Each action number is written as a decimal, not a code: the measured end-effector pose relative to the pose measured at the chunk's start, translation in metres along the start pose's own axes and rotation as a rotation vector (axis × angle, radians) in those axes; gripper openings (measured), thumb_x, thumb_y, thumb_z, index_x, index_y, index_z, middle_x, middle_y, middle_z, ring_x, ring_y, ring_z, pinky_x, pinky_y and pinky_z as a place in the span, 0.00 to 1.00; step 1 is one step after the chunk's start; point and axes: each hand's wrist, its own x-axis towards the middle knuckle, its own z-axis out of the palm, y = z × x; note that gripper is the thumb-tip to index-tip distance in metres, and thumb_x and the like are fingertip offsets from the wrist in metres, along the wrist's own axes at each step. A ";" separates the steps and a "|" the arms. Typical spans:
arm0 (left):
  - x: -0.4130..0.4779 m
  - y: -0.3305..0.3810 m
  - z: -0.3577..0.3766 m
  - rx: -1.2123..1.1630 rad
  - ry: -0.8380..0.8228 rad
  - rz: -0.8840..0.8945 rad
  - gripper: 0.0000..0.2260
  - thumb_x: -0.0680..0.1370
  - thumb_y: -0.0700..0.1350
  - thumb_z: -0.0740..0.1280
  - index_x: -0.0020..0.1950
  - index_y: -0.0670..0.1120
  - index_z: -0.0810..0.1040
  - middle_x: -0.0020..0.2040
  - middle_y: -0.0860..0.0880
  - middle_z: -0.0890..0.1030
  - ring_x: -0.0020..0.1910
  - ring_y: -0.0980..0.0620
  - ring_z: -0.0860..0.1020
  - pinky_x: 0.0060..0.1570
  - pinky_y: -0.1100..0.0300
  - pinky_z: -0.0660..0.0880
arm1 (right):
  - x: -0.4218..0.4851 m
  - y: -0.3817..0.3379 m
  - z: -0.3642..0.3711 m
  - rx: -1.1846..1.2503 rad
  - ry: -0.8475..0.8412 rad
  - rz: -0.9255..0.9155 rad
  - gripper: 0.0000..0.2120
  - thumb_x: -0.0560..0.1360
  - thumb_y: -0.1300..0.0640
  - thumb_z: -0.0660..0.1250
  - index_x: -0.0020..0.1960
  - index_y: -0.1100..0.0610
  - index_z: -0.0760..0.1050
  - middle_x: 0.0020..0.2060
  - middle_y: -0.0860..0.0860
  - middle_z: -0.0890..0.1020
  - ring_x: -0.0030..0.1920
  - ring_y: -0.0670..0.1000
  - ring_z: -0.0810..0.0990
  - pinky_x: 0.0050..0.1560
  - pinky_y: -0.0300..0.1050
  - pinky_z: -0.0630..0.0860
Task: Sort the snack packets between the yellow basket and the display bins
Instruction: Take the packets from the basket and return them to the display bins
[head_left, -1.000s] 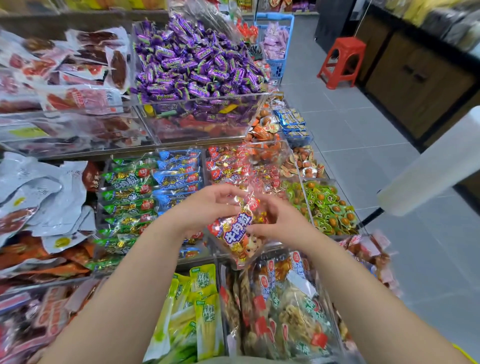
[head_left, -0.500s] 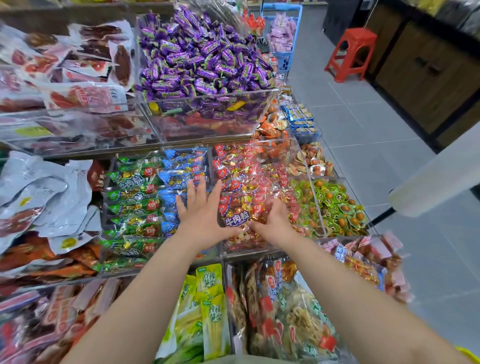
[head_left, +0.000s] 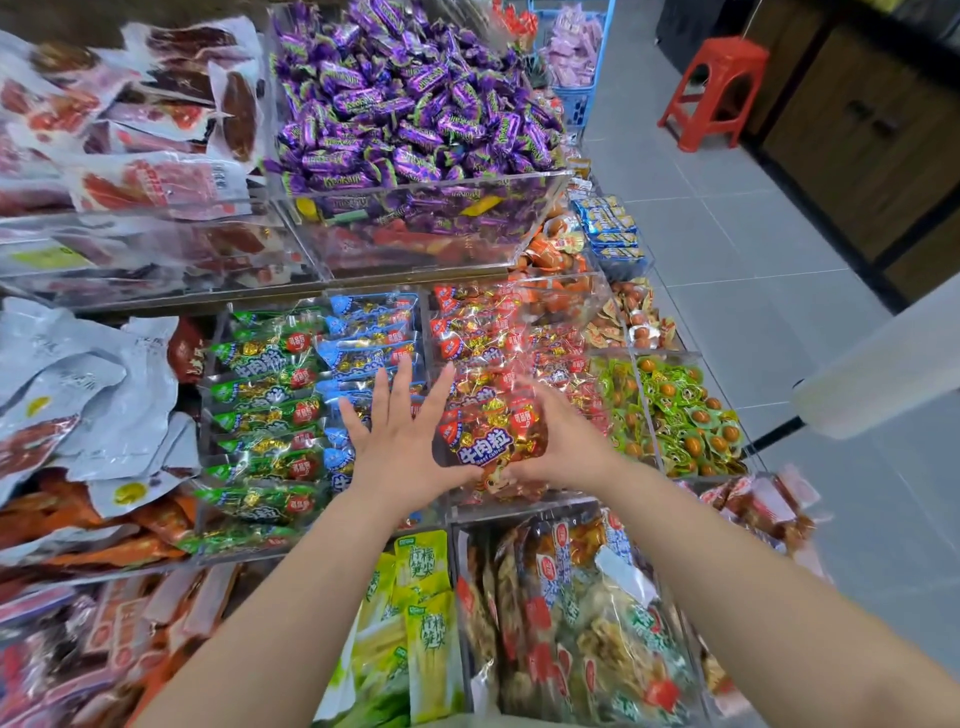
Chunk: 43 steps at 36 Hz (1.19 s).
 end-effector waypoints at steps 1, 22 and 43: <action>0.002 0.001 0.000 0.023 -0.017 -0.010 0.55 0.60 0.78 0.63 0.67 0.68 0.22 0.77 0.51 0.32 0.76 0.44 0.34 0.65 0.33 0.30 | 0.001 0.001 -0.002 -0.012 -0.021 0.011 0.53 0.60 0.43 0.79 0.74 0.41 0.49 0.73 0.46 0.60 0.71 0.48 0.62 0.63 0.41 0.58; 0.036 -0.005 -0.004 0.342 -0.098 0.027 0.55 0.54 0.83 0.42 0.76 0.57 0.52 0.79 0.54 0.38 0.75 0.44 0.31 0.62 0.23 0.42 | 0.019 -0.002 0.026 0.233 0.053 0.140 0.54 0.56 0.37 0.77 0.69 0.39 0.45 0.65 0.47 0.69 0.66 0.50 0.69 0.67 0.52 0.68; 0.020 -0.013 0.000 0.193 -0.028 0.000 0.52 0.53 0.84 0.42 0.65 0.64 0.19 0.77 0.48 0.32 0.75 0.44 0.31 0.65 0.29 0.34 | 0.046 -0.008 0.005 0.475 0.072 0.161 0.55 0.59 0.34 0.75 0.74 0.36 0.43 0.76 0.43 0.52 0.74 0.49 0.54 0.69 0.54 0.58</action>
